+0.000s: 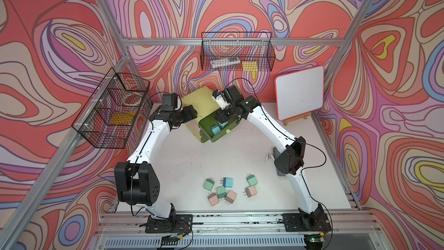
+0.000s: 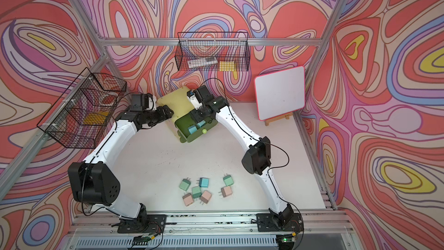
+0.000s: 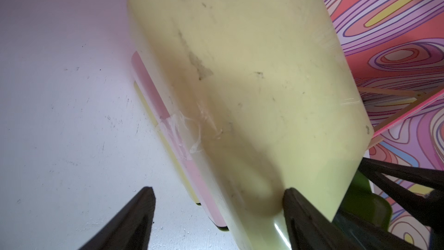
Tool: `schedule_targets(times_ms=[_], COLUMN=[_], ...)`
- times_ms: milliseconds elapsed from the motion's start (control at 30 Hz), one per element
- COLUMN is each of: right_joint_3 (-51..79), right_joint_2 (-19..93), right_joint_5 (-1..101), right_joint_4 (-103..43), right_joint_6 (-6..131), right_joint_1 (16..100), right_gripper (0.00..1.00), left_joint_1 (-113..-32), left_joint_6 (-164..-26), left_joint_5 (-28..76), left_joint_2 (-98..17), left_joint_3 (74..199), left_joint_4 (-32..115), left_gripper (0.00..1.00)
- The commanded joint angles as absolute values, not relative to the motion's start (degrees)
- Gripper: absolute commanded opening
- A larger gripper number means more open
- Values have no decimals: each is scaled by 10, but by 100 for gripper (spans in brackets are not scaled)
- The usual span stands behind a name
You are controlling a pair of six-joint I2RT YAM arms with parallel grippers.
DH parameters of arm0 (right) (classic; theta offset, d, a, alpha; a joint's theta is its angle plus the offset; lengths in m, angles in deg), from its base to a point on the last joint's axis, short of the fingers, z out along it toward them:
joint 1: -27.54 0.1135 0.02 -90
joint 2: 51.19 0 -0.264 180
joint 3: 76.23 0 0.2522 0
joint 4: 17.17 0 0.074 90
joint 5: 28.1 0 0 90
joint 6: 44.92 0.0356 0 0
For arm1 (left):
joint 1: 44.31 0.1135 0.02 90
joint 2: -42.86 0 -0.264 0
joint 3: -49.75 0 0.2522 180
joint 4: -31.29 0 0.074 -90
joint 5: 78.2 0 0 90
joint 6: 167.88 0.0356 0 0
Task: Place the plugs into the drawer by color
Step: Place the plug in the drawer, then pick up the plug from the center of the board.
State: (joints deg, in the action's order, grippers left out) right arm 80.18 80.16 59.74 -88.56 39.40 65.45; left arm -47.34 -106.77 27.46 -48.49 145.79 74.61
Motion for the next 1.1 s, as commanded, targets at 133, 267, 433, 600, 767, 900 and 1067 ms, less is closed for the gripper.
schedule_targets(times_ms=[133, 267, 433, 600, 767, 900, 1067], right_joint_3=[624, 478, 220, 53, -28, -45, -44], right_joint_2=[646, 568, 423, 355, 379, 409, 440], right_joint_5=[607, 595, 637, 643, 611, 596, 589], right_joint_4=[-808, -760, -686, -634, -582, -554, -541], right_joint_6=[419, 430, 444, 452, 472, 476, 471], right_joint_1=[671, 700, 769, 829, 864, 879, 893], right_gripper=[69, 67, 66, 63, 61, 61, 63], left_joint_1=[-474, -474, -474, -474, -475, -475, -475], left_joint_6=[-1057, -1057, -1058, -1060, -1063, -1062, -1061], left_joint_5=[270, 274, 279, 280, 281, 280, 280], left_joint_2=[-470, -471, -472, -471, -471, -471, -471], left_joint_3=[1452, 1452, 1452, 1452, 1448, 1448, 1449], left_joint_4=[742, 742, 743, 742, 741, 742, 742], left_gripper=[83, 82, 81, 81, 81, 81, 81])
